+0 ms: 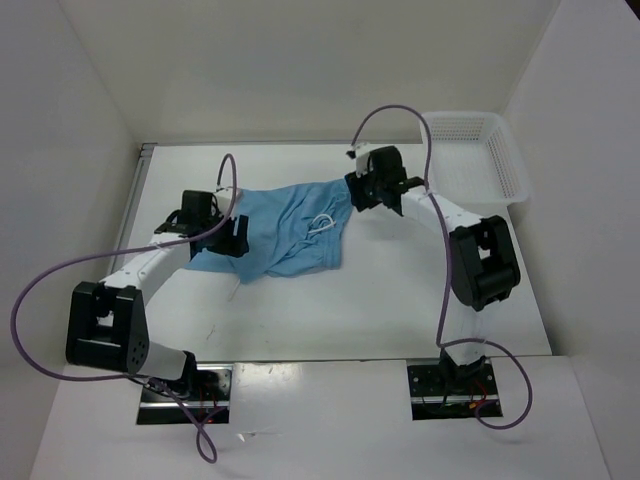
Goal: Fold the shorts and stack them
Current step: Move the shorts to the center of the board
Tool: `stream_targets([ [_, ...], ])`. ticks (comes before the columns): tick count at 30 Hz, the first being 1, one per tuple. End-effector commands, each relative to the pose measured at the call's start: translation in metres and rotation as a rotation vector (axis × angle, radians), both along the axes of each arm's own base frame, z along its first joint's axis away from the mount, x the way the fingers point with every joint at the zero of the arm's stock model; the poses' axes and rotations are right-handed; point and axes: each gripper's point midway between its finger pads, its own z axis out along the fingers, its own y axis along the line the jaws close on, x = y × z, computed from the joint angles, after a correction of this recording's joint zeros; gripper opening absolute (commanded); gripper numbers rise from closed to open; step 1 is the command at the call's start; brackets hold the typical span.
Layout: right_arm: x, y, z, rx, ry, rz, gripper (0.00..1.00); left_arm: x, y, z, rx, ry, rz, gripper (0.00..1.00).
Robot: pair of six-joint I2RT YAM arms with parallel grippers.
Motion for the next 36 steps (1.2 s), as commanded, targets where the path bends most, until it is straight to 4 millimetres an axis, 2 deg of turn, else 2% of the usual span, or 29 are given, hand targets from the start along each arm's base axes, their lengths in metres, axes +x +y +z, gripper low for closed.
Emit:
stream_targets([
  [1,0.038,0.005,0.020,0.133,-0.023,-0.075,0.51,0.007,-0.005,-0.011,0.019,-0.007,-0.010,0.75],
  [4,0.052,0.010,0.010,0.131,-0.019,-0.076,0.51,0.012,0.001,-0.024,0.047,0.004,0.011,0.70],
  [5,0.059,0.012,0.013,0.138,-0.036,-0.075,0.51,0.016,0.002,-0.026,0.054,-0.003,0.018,0.69],
  [6,0.061,0.013,0.003,0.131,-0.019,-0.076,0.51,0.014,0.004,-0.034,0.063,0.011,0.024,0.69],
  [8,0.070,0.014,0.004,0.158,-0.016,-0.092,0.51,0.010,0.002,-0.041,0.057,0.033,0.016,0.66],
  [10,0.073,0.020,-0.005,0.182,0.013,-0.096,0.51,0.000,-0.002,-0.051,0.054,0.084,-0.003,0.64],
  [11,0.078,0.024,0.000,0.199,0.008,-0.094,0.51,0.000,-0.002,-0.051,0.054,0.085,-0.003,0.61],
  [13,0.084,0.020,-0.008,0.210,0.024,-0.119,0.51,-0.006,-0.001,-0.058,0.058,0.113,-0.004,0.55],
  [14,0.089,0.022,-0.005,0.216,0.010,-0.118,0.51,-0.006,-0.001,-0.058,0.058,0.113,-0.004,0.53],
  [16,0.092,0.023,-0.008,0.222,0.016,-0.125,0.51,-0.011,-0.001,-0.067,0.062,0.142,-0.005,0.43],
  [17,0.091,0.023,-0.014,0.223,0.031,-0.132,0.51,-0.014,-0.003,-0.068,0.064,0.153,-0.014,0.38],
  [19,0.092,0.020,-0.014,0.237,0.039,-0.142,0.51,-0.015,-0.005,-0.071,0.058,0.163,-0.020,0.23],
  [21,0.091,0.023,-0.020,0.256,0.064,-0.152,0.51,-0.020,-0.007,-0.074,0.060,0.173,-0.029,0.22],
  [24,0.091,0.022,-0.025,0.253,0.073,-0.167,0.51,-0.023,-0.006,-0.077,0.062,0.182,-0.029,0.15],
  [28,0.108,0.004,-0.007,0.291,0.039,-0.238,0.52,-0.024,-0.008,-0.077,0.054,0.183,-0.034,0.04],
  [29,0.110,0.005,-0.003,0.302,0.035,-0.243,0.52,-0.026,-0.008,-0.078,0.056,0.194,-0.034,0.01],
  [30,0.113,0.001,-0.005,0.312,0.041,-0.262,0.55,-0.026,-0.009,-0.075,0.047,0.186,-0.039,0.00],
  [31,0.117,0.002,0.003,0.320,0.023,-0.259,0.57,-0.026,-0.009,-0.073,0.047,0.190,-0.040,0.00],
  [33,0.120,0.004,-0.005,0.340,0.042,-0.280,0.58,-0.027,-0.009,-0.072,0.049,0.202,-0.040,0.00],
  [34,0.123,0.006,0.002,0.355,0.034,-0.285,0.58,-0.027,-0.009,-0.072,0.049,0.202,-0.040,0.00],
  [36,0.127,0.006,0.003,0.377,0.041,-0.317,0.60,-0.019,-0.009,-0.061,0.054,0.180,-0.034,0.00],
])
